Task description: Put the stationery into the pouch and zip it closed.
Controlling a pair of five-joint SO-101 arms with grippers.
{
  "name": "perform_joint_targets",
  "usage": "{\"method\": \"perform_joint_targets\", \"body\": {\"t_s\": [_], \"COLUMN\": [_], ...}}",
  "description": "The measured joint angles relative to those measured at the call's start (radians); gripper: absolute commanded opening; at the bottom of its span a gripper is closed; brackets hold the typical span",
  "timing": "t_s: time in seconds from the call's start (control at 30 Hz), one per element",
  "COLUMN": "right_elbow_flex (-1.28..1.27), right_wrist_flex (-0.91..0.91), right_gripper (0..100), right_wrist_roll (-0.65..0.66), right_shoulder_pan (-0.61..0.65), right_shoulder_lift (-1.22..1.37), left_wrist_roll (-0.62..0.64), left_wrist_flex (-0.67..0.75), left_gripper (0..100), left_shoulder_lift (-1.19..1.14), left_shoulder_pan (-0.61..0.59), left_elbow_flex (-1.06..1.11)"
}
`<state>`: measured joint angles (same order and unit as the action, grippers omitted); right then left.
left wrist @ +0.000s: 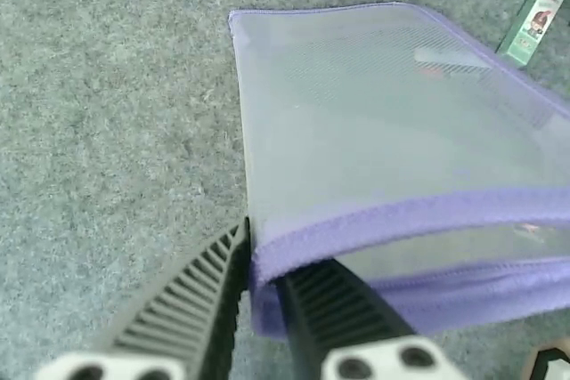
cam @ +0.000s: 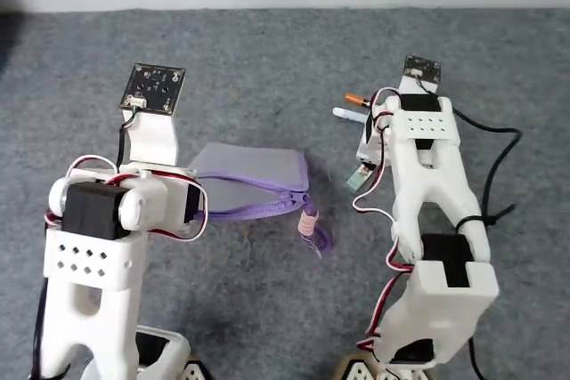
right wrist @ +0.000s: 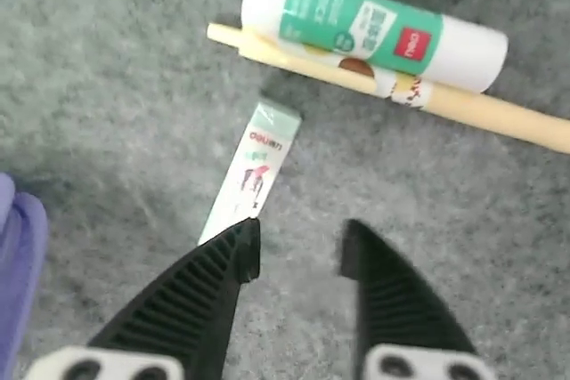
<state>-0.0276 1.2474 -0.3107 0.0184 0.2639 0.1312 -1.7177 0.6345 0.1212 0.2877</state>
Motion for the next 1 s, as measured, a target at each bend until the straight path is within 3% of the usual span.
{"method": "perform_joint_targets", "body": {"t_s": [0.57,0.63,0.8,1.0], "right_elbow_flex": [0.000,0.000,0.008,0.017], "right_wrist_flex": [-0.181,-0.184,-0.161,-0.038], "right_gripper": [21.8,18.8,0.1,1.0], "right_wrist_roll": [0.000,0.003,0.009,0.046], "right_shoulder_pan": [0.078,0.064,0.018,-0.005], "right_shoulder_lift": [0.176,0.196,0.201,0.183], "left_wrist_roll": [0.000,0.000,0.000,0.000], "left_wrist_flex": [0.000,0.000,0.000,0.000], "left_gripper": [1,1,1,1], "left_shoulder_lift": [0.000,0.000,0.000,-0.002], "left_shoulder_pan": [0.000,0.000,0.000,0.000], "left_elbow_flex": [0.000,0.000,0.000,0.000]}}
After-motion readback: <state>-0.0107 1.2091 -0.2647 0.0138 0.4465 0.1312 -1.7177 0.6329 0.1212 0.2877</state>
